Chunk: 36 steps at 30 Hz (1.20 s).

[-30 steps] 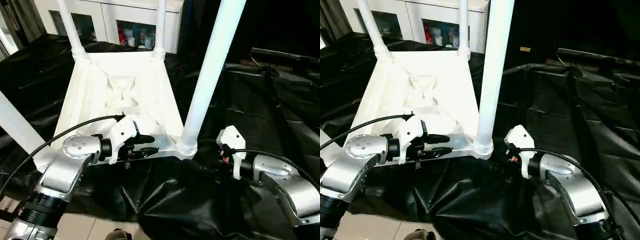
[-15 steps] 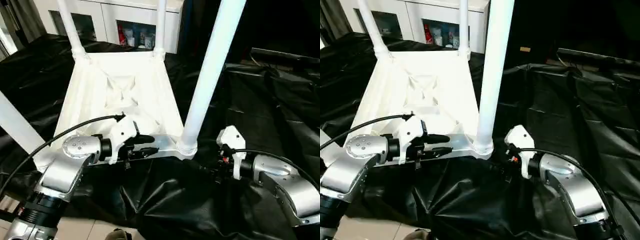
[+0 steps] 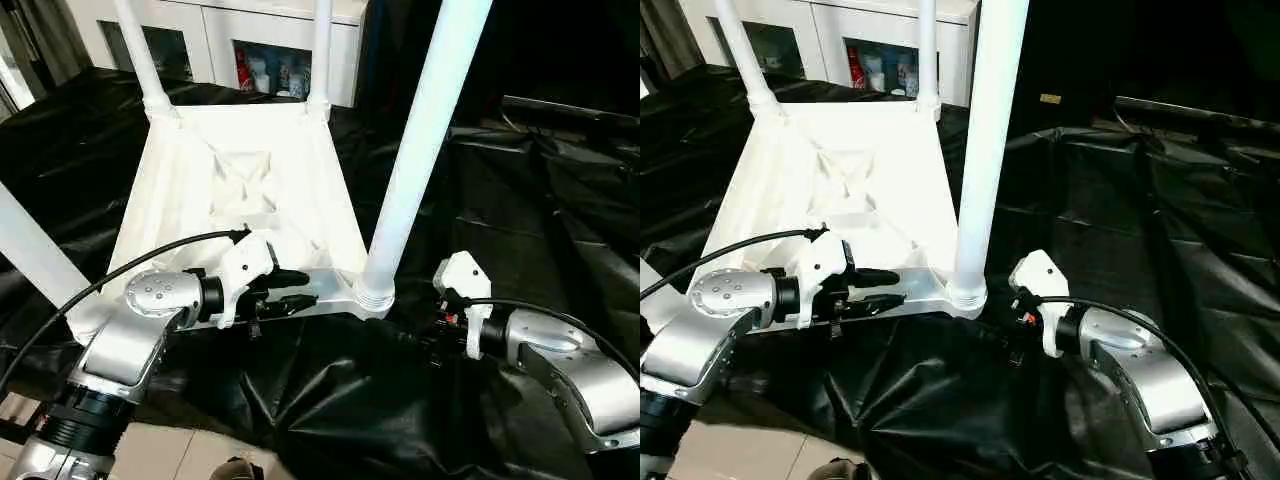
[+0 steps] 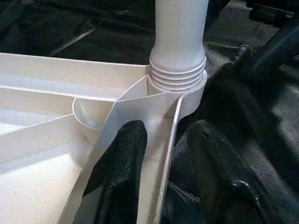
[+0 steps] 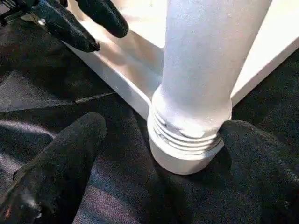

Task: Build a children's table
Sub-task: Rotate leg to tighten

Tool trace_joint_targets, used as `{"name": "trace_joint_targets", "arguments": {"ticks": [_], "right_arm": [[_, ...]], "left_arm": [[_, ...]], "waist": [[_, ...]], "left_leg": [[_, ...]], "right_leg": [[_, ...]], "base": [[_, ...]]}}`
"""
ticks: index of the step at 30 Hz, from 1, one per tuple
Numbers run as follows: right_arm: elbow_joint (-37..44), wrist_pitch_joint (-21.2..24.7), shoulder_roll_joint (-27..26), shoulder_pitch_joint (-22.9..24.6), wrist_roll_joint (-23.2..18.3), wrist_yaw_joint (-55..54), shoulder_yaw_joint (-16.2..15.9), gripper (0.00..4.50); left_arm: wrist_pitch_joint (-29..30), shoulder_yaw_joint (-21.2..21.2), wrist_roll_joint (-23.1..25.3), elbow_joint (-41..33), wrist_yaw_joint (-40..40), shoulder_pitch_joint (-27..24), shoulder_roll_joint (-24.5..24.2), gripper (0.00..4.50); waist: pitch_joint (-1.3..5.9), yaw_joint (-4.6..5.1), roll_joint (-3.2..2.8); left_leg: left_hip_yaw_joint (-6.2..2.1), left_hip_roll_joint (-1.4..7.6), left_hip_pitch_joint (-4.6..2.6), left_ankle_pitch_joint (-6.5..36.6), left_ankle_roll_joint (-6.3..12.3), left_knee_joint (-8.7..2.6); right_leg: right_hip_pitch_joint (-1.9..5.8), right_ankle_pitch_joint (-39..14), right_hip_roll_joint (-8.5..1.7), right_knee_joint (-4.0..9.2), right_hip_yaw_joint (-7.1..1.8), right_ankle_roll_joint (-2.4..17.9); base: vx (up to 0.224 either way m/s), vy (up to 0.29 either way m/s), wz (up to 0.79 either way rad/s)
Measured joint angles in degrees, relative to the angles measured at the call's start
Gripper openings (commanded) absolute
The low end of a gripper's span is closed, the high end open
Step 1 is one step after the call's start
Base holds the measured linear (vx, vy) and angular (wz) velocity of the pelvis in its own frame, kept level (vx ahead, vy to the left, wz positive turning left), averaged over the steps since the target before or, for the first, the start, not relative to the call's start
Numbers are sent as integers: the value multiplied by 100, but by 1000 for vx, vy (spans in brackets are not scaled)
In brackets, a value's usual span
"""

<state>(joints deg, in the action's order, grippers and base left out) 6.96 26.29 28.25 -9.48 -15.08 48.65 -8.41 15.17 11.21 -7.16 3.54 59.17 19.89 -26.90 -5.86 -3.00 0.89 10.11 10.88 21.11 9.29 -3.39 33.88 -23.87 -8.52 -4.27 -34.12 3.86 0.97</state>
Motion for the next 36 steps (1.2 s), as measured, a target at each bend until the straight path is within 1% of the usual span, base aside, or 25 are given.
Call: {"name": "trace_joint_targets", "arguments": {"ticks": [36], "right_arm": [[0, 0, 0, 0, 0, 0, 0, 450]], "left_arm": [[0, 0, 0, 0, 0, 0, 0, 172]], "waist": [[0, 0, 0]], "left_leg": [[0, 0, 0, 0, 0, 0]], "right_leg": [[0, 0, 0, 0, 0, 0]], "base": [[0, 0, 0]]}}
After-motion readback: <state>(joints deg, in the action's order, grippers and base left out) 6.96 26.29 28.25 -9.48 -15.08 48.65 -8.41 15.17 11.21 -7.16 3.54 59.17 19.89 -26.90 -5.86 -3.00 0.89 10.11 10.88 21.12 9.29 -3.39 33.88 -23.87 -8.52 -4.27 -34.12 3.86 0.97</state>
